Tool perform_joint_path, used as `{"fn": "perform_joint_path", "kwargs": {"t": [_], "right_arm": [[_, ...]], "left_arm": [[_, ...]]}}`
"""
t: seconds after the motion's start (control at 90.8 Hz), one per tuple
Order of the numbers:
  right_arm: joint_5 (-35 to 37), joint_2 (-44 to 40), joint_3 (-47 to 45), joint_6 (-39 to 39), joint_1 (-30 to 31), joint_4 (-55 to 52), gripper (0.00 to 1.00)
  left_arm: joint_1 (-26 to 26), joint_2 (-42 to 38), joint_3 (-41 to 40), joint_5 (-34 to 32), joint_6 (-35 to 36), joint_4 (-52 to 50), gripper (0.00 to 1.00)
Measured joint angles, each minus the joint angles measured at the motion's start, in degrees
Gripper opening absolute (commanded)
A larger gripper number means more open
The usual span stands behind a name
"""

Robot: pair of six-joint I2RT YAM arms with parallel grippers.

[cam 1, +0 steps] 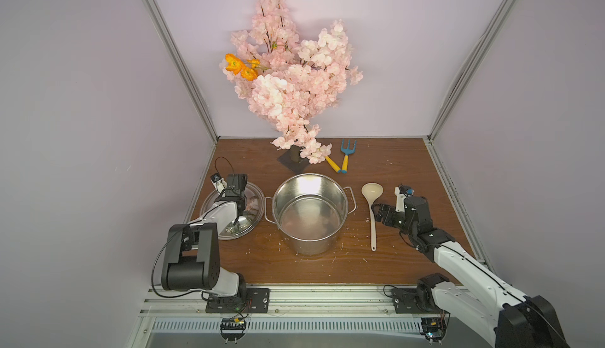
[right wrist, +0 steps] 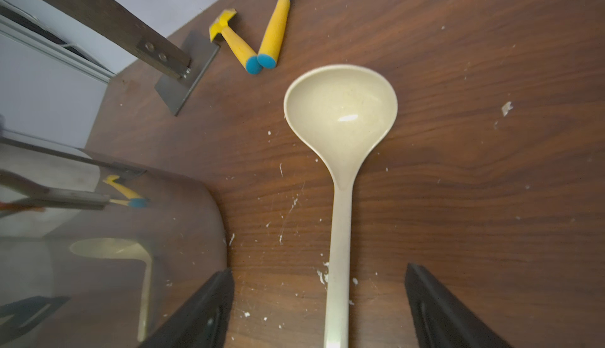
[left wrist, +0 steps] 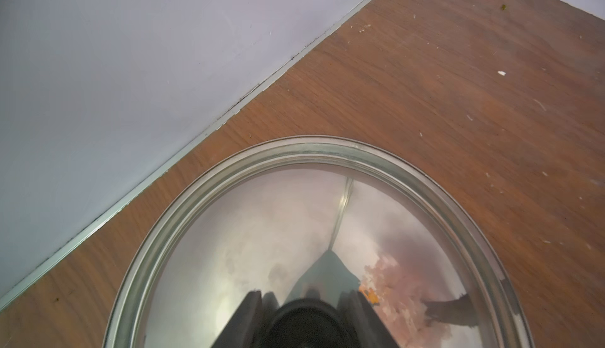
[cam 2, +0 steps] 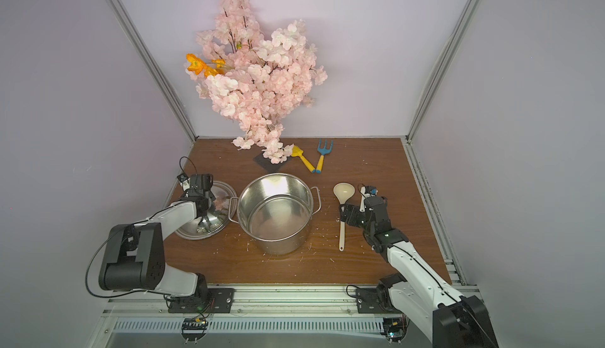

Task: Stir the soup with a spoon
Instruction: Place the lid at the center of the board.

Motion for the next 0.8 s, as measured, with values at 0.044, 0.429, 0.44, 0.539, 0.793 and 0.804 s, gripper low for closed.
{"fn": "perform_joint_path", "kwargs": {"t": [0.044, 0.429, 0.44, 0.539, 0.793, 0.804], "right_arm": [[0.11, 0.46, -0.26, 0.22, 0.28, 0.11, 0.84], [-0.61, 6.73, -2.49, 1.05, 0.98, 0.83, 0.75], [-0.66, 6.95, -2.49, 0.98, 0.98, 0.87, 0.75], [-1.46, 9.35, -2.16, 0.66, 1.44, 1.27, 0.71], [-3.76, 15.78, -0.42, 0.02, 2.93, 4.33, 0.5], [-3.89, 16.06, -0.31, 0.04, 2.97, 4.5, 0.49]], "left_arm": [[0.04, 0.39, 0.0, 0.0, -0.11, 0.68, 0.5], [0.09, -0.02, 0.57, 2.49, -1.44, -0.39, 0.82], [0.09, -0.33, 0.57, 2.71, -1.49, -0.66, 0.82], [0.09, -4.13, 0.57, 4.7, -2.08, -3.17, 0.83], [0.09, -17.03, 0.57, 11.04, -2.38, -8.07, 0.82], [0.09, -17.49, 0.57, 11.26, -2.38, -8.33, 0.82]]}}
